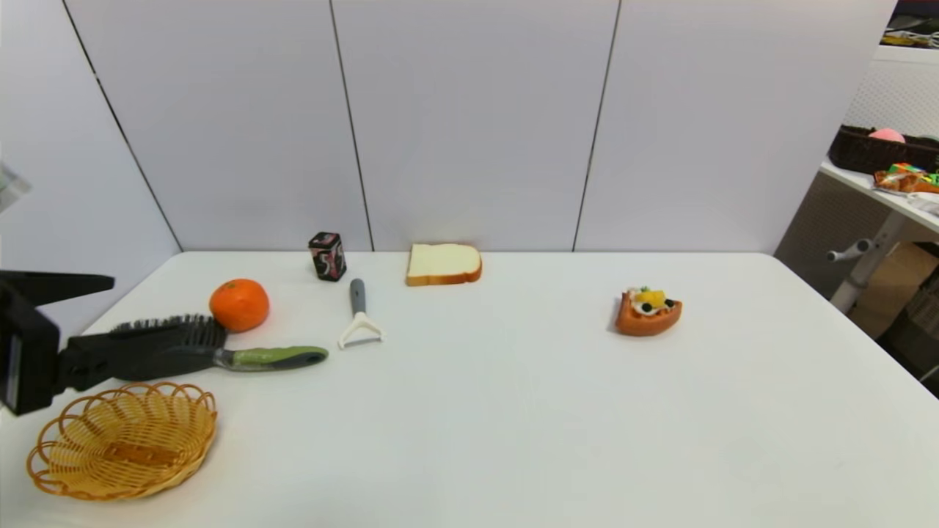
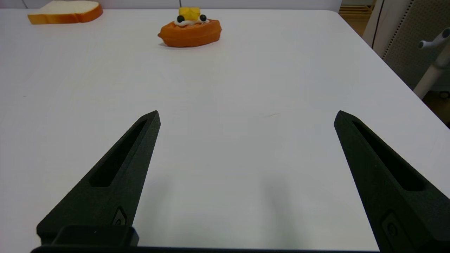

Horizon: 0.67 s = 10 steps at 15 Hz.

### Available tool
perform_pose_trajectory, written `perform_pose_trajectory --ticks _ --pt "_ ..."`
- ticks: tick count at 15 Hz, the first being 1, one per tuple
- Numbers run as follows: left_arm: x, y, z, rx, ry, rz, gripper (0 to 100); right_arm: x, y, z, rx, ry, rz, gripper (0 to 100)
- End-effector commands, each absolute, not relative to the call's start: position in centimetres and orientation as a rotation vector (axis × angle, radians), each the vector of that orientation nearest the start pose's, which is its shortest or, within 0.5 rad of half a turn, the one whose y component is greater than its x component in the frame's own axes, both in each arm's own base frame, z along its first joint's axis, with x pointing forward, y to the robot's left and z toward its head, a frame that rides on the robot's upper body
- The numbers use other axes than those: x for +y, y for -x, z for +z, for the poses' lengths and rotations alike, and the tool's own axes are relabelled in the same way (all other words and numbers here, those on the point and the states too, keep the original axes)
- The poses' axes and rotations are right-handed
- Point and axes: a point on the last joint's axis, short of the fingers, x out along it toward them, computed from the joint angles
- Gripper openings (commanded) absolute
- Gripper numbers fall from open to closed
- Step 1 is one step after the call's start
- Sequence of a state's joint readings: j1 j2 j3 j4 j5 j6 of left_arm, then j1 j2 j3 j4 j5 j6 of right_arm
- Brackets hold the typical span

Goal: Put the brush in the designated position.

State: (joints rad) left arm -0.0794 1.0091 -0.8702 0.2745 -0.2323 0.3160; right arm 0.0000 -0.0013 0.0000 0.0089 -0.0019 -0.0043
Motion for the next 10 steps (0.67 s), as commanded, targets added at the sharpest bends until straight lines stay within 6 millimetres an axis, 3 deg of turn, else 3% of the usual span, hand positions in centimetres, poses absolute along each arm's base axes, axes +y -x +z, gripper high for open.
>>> perform_pose_trajectory --ticks 1,6,10 --pt "-0.1 -0.3 17.4 -0.036 -0.19 -0.055 100 0.0 2.3 7.4 0.011 0.005 -0.003 100" --pt "-0.1 2.3 8.0 -0.042 -0.185 -0.025 100 0.0 2.3 7.4 0.011 0.005 -0.002 100" --pt "-0.1 2.3 7.6 -0.006 -0.115 -0.043 100 0.0 2.3 7.4 0.011 0.005 -0.002 100"
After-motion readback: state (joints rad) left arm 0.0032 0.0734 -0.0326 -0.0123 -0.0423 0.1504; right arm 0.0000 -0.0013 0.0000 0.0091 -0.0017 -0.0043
